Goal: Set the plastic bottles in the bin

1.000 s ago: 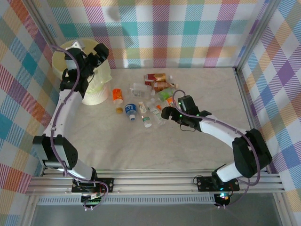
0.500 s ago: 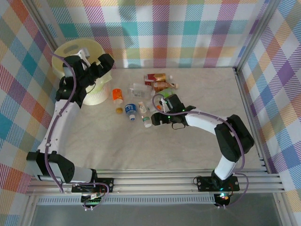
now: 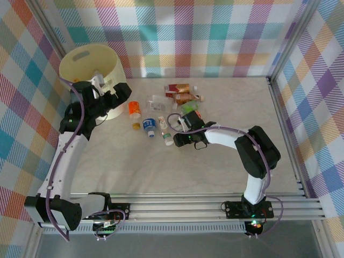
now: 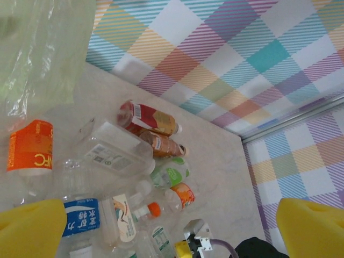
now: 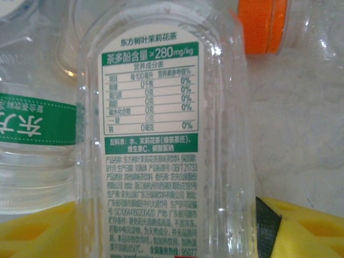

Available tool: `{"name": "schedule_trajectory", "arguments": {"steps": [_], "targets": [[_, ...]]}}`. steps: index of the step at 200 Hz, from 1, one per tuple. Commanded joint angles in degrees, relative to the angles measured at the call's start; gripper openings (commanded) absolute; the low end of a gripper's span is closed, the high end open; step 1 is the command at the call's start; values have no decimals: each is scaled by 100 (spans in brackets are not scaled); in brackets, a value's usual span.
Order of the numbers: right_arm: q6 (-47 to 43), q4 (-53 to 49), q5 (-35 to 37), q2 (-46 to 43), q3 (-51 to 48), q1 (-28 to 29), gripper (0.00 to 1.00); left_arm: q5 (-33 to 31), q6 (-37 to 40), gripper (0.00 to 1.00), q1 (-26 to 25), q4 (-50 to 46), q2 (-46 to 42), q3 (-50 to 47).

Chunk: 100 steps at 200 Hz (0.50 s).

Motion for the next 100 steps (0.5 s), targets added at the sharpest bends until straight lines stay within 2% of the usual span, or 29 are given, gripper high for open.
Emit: {"name": "schedule_trajectory", "arguments": {"steps": [1, 67, 100], "targets": [[-174, 141, 181, 44, 65, 100, 69, 158, 53, 100, -65, 28, -212, -211], [-104, 516, 407, -619, -482, 176, 48, 14, 23, 100, -208, 354, -430, -578], [-102, 734, 472, -1118, -793, 284, 45, -120, 148, 100, -511, 430, -295, -648]]}}
